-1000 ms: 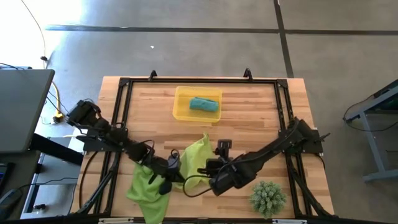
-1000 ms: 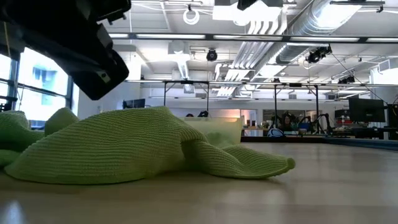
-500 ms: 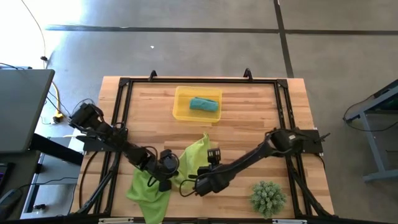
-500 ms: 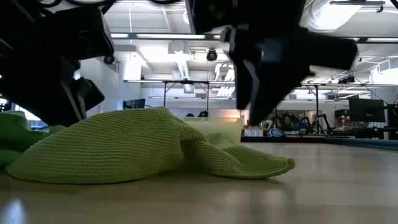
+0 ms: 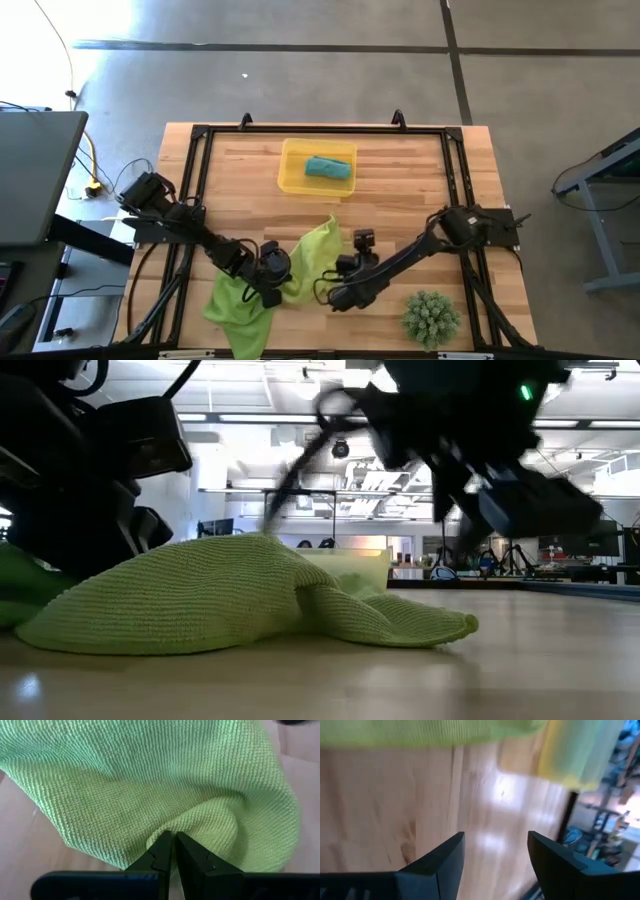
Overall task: Roll microfiber towels into tight, uniform cylinder then place into a basket
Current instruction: Roll the light green microfiber towel
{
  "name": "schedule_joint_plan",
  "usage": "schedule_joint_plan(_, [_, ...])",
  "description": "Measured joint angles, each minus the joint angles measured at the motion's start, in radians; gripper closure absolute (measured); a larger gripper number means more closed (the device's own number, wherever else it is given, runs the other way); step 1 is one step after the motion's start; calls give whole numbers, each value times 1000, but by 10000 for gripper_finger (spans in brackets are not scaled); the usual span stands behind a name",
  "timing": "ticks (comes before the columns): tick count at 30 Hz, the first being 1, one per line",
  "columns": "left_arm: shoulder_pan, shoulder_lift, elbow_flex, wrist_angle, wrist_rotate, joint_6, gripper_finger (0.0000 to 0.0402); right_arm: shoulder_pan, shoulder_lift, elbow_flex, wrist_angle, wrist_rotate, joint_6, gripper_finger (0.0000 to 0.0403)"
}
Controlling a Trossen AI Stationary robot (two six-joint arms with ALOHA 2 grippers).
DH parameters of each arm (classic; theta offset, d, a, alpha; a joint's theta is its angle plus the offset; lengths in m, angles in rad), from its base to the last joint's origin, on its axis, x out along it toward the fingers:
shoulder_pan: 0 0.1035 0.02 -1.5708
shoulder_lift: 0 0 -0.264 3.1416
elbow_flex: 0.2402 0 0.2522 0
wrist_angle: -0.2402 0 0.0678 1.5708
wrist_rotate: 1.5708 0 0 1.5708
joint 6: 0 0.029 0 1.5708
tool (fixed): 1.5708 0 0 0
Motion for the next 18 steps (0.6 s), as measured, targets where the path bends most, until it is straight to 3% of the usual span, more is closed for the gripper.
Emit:
schedule_joint_plan(4, [33,0,0,-5,-10,2,382,1,-121,-267,159,-99,101,195])
schedule_joint_plan(9, [101,0,1,-14,9,7,382,8,-303,-544,498,-203,212,195])
schedule_joint_plan(14, [183,0,0,-11,38,54,382,-1,-458,-717,928,-212,197,195])
schedule_joint_plan(18, [248,0,3,-8,33,55,382,-37,-503,-816,1315,-207,106,195])
